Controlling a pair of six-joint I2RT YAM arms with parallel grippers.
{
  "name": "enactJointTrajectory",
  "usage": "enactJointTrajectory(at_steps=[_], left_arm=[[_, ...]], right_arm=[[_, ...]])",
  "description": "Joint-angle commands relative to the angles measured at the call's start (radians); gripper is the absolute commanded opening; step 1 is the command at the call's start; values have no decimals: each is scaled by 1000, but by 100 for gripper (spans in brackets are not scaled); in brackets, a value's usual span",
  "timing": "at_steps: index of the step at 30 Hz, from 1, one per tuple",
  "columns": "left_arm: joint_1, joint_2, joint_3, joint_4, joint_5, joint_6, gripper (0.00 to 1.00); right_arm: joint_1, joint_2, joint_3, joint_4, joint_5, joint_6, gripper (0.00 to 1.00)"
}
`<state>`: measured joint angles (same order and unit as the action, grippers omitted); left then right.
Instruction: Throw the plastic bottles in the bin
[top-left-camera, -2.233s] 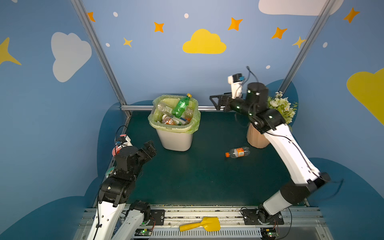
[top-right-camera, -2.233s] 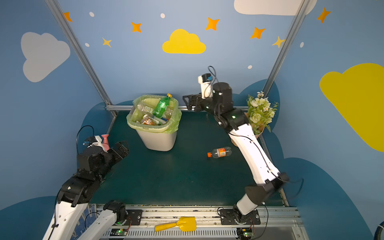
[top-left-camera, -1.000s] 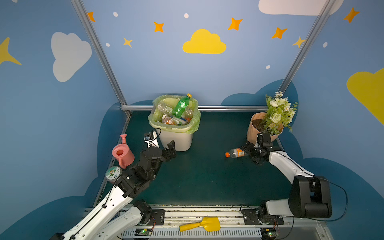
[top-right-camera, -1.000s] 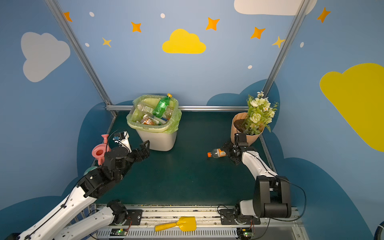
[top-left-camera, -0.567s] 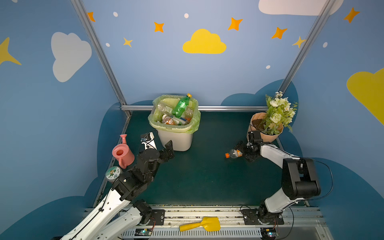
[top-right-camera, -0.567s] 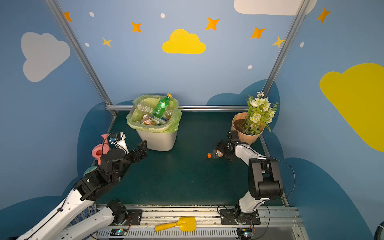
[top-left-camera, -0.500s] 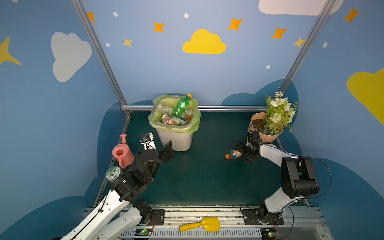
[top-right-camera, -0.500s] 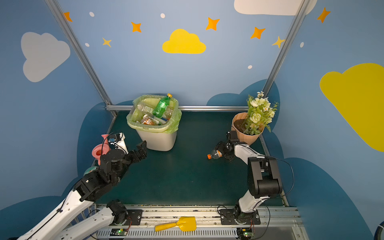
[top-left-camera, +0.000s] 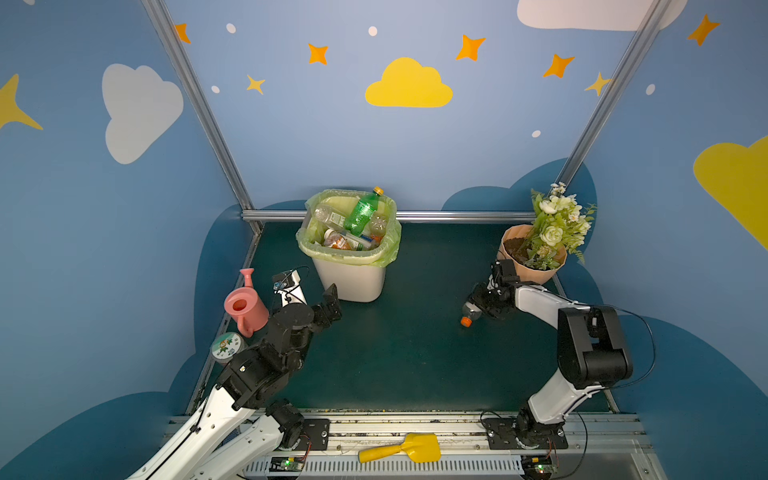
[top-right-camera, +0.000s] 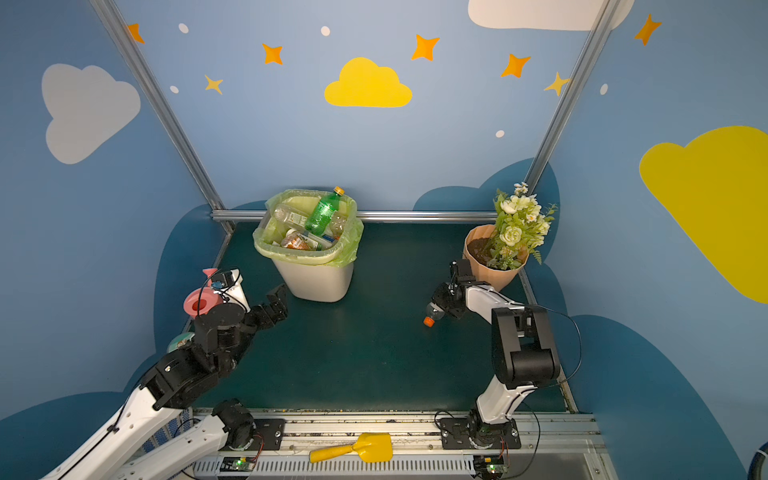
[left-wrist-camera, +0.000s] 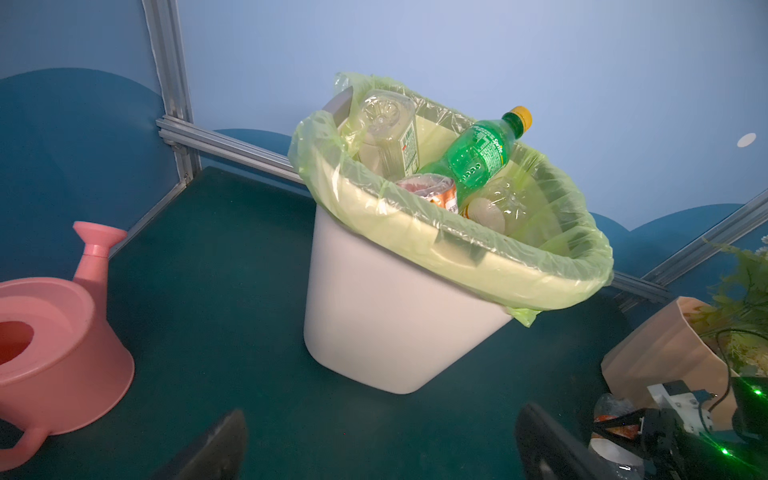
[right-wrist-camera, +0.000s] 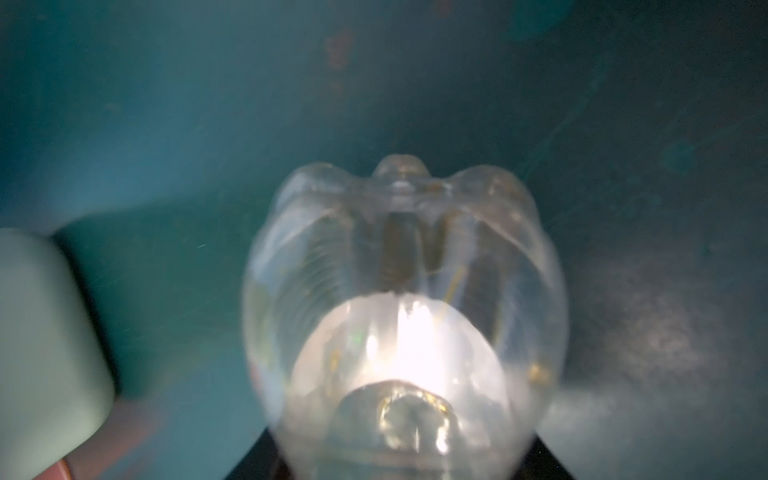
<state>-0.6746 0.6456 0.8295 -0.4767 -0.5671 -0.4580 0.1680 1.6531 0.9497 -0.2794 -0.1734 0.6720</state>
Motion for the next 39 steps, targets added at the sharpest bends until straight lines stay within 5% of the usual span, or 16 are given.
enactJointTrajectory(at_steps=[1,12,23,28,31,34,39], left_arm=[[3,-23,-18,-24,-51,-28,100],[68,-60,-55,-82,-94,-113,100],[144,-44,-67,-88,29,-161,100],[155,-29,-61,-84,52,-157,100],[162,-19,-47,-101,76,-151,100],[167,-25,-32,-132,75,-145,100],[166,-57,-43,-119,63,-141,100]], right_arm=[[19,-128,29,23,-27,-77,50],[48,-483,242,171,-60,-171,50],[355,1,848,307,-271,-83,50],[469,342,1233,61,-326,-131,59],[469,496,1497,-143,-326,-183,77],[457,508,1636,-283,-244,-261,87],[430,253,1379,-161,-113,-328,93]])
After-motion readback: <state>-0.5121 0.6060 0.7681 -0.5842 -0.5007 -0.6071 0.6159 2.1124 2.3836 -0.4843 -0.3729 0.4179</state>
